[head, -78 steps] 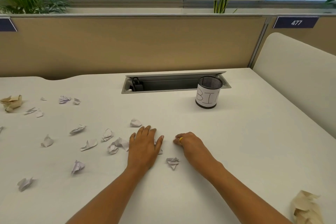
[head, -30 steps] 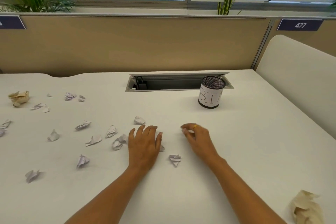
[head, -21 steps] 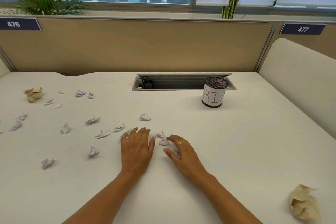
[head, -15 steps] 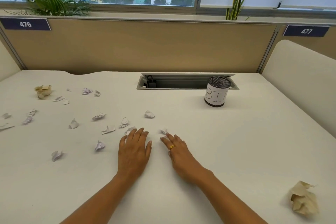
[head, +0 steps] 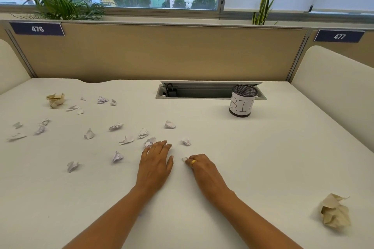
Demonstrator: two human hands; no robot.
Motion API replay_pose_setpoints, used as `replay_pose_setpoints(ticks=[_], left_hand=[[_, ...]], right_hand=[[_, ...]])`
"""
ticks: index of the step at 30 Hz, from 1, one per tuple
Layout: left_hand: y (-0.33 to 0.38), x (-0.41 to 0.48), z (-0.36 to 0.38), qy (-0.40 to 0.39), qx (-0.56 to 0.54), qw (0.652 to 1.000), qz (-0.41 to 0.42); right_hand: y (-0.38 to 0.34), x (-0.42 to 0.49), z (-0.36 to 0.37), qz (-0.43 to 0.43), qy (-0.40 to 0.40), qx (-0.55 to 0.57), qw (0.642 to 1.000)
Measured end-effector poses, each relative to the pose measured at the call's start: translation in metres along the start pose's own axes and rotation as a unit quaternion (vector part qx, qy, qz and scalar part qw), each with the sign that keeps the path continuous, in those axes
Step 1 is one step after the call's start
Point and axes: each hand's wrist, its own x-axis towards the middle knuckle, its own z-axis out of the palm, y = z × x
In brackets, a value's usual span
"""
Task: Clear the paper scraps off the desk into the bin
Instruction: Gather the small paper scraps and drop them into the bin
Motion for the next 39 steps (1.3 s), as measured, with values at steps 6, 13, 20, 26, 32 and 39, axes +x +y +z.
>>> replay_pose_setpoints(ticks=[6, 13, 20, 26, 32, 39], left_hand=[[0.0, 0.0, 0.0, 0.002, -0.005, 1.0, 0.009], [-0.001, 0.0, 0.001, 0.031, 0.018, 0.999, 0.029], [-0.002, 0.002, 0.004, 0.03, 0.013, 0.999, 0.035], [-0.001, 0.002, 0.006, 0.021, 0.03, 0.999, 0.039], [0.004, 0.014, 0.013, -0.001, 0.048, 0.999, 0.023], [0.01, 0.039, 0.028, -0.032, 0.025, 0.999, 0.008]], right_hand=[[-0.002, 0.004, -0.006, -0.054, -0.008, -0.182, 0.982], [-0.001, 0.01, -0.003, -0.055, 0.035, -0.1, 0.993], [-0.005, 0.01, 0.008, -0.099, -0.062, -0.227, 0.967], [-0.005, 0.015, 0.001, -0.099, -0.048, -0.269, 0.957], [-0.006, 0.033, -0.018, -0.035, -0.062, -0.292, 0.954], [-0.003, 0.076, -0.079, 0.024, -0.014, -0.3, 0.954]])
